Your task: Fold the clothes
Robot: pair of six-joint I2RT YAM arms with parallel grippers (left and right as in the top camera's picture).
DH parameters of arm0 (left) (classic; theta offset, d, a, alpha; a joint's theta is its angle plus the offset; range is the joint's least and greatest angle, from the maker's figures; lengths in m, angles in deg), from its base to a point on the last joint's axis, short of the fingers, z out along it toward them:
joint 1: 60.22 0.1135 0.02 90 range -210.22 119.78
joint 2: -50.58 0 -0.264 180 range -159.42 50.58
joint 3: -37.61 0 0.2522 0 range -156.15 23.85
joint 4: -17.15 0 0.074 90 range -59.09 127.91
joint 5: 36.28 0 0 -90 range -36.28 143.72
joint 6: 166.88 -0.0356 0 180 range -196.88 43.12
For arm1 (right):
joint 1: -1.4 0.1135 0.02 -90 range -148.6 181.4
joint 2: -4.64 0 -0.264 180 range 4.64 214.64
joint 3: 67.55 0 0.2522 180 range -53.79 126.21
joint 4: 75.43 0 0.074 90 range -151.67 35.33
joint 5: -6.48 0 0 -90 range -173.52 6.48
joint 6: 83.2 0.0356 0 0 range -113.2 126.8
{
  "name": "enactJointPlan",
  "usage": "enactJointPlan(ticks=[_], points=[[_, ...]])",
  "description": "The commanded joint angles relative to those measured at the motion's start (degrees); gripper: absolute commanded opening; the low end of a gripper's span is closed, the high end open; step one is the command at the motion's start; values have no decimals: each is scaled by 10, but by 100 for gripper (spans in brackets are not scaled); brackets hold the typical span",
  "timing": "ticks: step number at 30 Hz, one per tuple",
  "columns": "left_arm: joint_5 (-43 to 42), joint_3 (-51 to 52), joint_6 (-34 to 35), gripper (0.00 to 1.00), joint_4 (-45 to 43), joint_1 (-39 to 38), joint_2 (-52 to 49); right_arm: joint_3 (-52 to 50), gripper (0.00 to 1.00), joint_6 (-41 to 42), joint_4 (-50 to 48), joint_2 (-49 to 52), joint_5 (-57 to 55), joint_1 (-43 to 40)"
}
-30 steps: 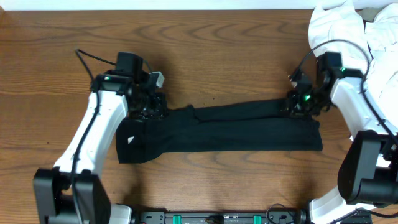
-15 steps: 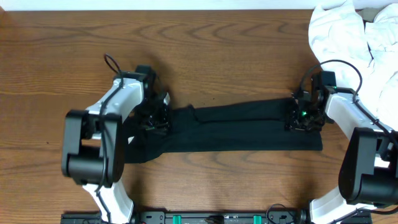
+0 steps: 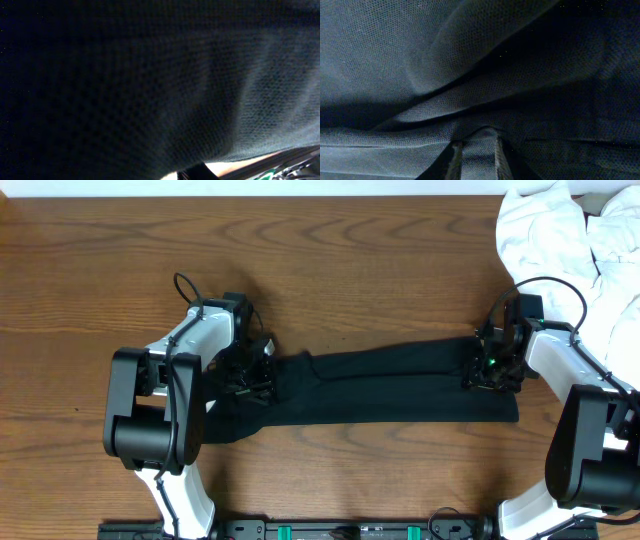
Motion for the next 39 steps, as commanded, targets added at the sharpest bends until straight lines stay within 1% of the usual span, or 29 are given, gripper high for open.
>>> enactJointPlan(ticks=[1, 3, 4, 6, 9, 11, 17, 19, 22, 27, 32, 37, 39], points=[[189, 39, 38, 24, -24, 6, -54, -3, 24, 8, 0, -2, -28, -9], [201, 39, 52, 32, -24, 6, -54, -3, 24, 8, -1, -1, -28, -9], [201, 39, 56, 39, -23, 6, -54, -3, 24, 8, -1, -1, -28, -9], [201, 39, 62, 47, -19, 6, -54, -3, 25, 10, -1, -1, -31, -9], [201, 39, 75, 48, -2, 6, -54, -3, 26, 12, 0, -1, -34, -9], [201, 39, 75, 53, 8, 6, -54, -3, 26, 12, 0, -1, -34, -9], [201, 39, 83, 55, 7, 6, -54, -3, 26, 12, 0, -1, -34, -9], [201, 38, 82, 58, 6, 6, -53, -3, 26, 12, 0, -1, -34, -9], [201, 38, 82, 59, 6, 6, -51, -4, 26, 17, 0, -1, -34, -9], [201, 37, 82, 61, 7, 6, -30, -4, 27, 18, -1, -1, -34, -9], [201, 33, 82, 64, 11, 6, 22, -4, 29, 18, -1, -1, -34, -9], [202, 33, 82, 67, 12, 6, 98, -4, 29, 18, -5, -1, -34, -9], [215, 33, 83, 67, 12, 6, 129, -4, 29, 18, -5, -1, -34, -9]])
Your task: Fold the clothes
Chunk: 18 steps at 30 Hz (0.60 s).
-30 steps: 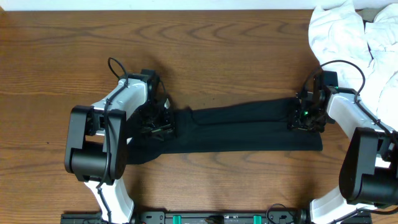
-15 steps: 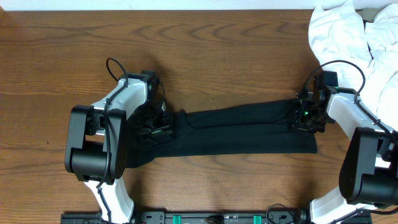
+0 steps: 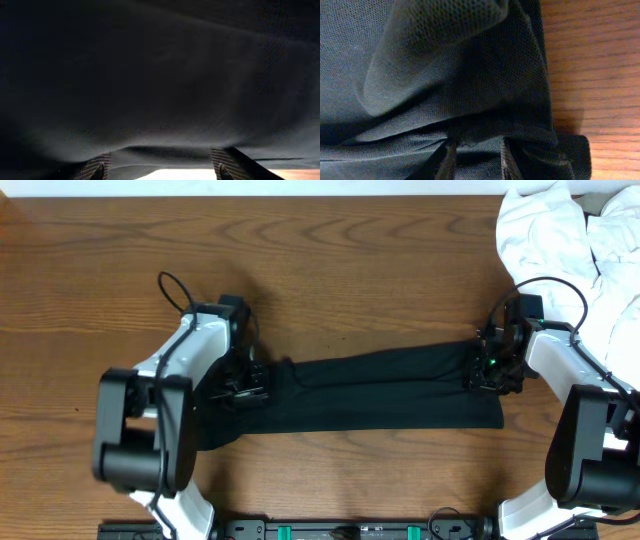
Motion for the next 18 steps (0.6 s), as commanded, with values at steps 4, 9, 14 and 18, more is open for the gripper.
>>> enactJointPlan(ticks=[4, 9, 14, 18], points=[[114, 3, 2, 67, -1, 8, 79, -4, 29, 8, -3, -1, -19, -9], [121, 6, 5, 67, -3, 8, 77, -4, 29, 8, -3, -1, -19, -9], [120, 11, 17, 66, -7, 8, 68, -4, 29, 8, -3, -1, -19, -9], [115, 19, 23, 65, -7, 8, 68, -4, 29, 8, -3, -1, -19, -9]])
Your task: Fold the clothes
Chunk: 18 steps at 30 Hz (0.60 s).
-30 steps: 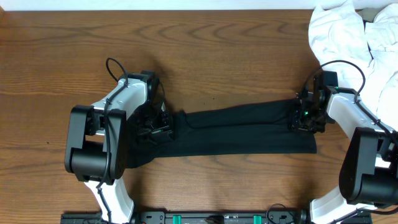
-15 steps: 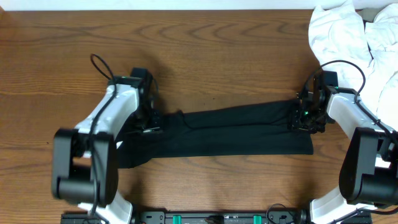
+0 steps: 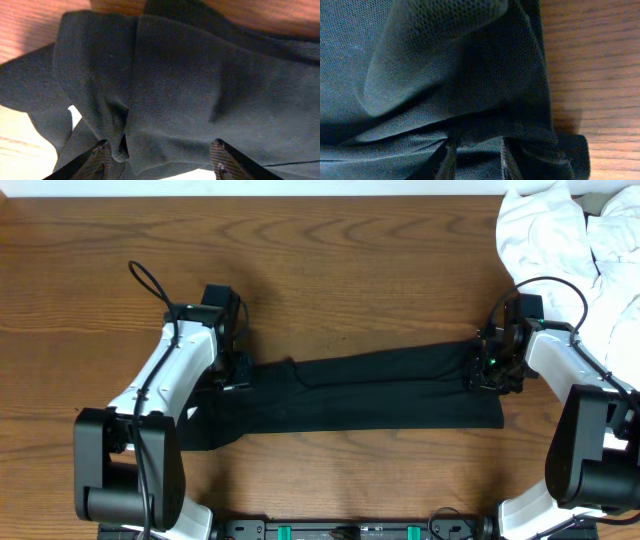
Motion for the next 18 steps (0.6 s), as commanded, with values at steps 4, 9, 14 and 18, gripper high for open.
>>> enactJointPlan(ticks=[4, 9, 14, 18], points=[[9, 18, 11, 59, -1, 2, -8, -4, 29, 8, -2, -1, -17, -9], [2, 38, 13, 58, -16, 2, -8, -4, 28, 8, -2, -1, -17, -9], [-25, 62, 13, 57, -43, 2, -8, -4, 28, 8, -2, -1, -17, -9], [-35, 66, 13, 43, -47, 2, -8, -4, 27, 8, -2, -1, -16, -9]])
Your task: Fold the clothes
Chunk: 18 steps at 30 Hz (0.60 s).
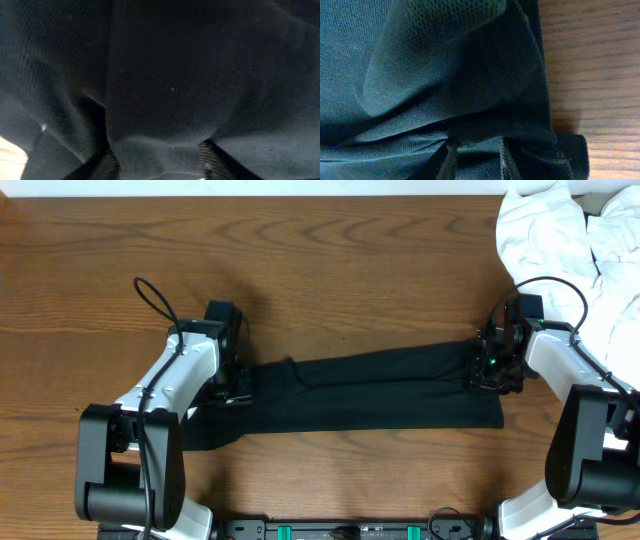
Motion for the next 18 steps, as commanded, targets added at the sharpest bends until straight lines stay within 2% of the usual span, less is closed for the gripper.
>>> enactJointPlan(ticks=[1, 6, 7, 10, 18], points=[[-10, 3, 2, 37, 0, 2, -7, -4, 27, 7, -2, -1, -15, -9], [-10, 1, 0, 20, 2, 2, -4, -4, 27, 7, -2, -1, -15, -9], [-10, 0, 0, 13, 3, 2, -3, -4, 27, 7, -2, -1, -15, -9], [-10, -1, 0, 6, 7, 2, 9, -4, 27, 7, -2, -1, -15, -9], [-4, 0, 8, 6, 56, 2, 42, -12, 27, 7, -8, -1, -16, -9]])
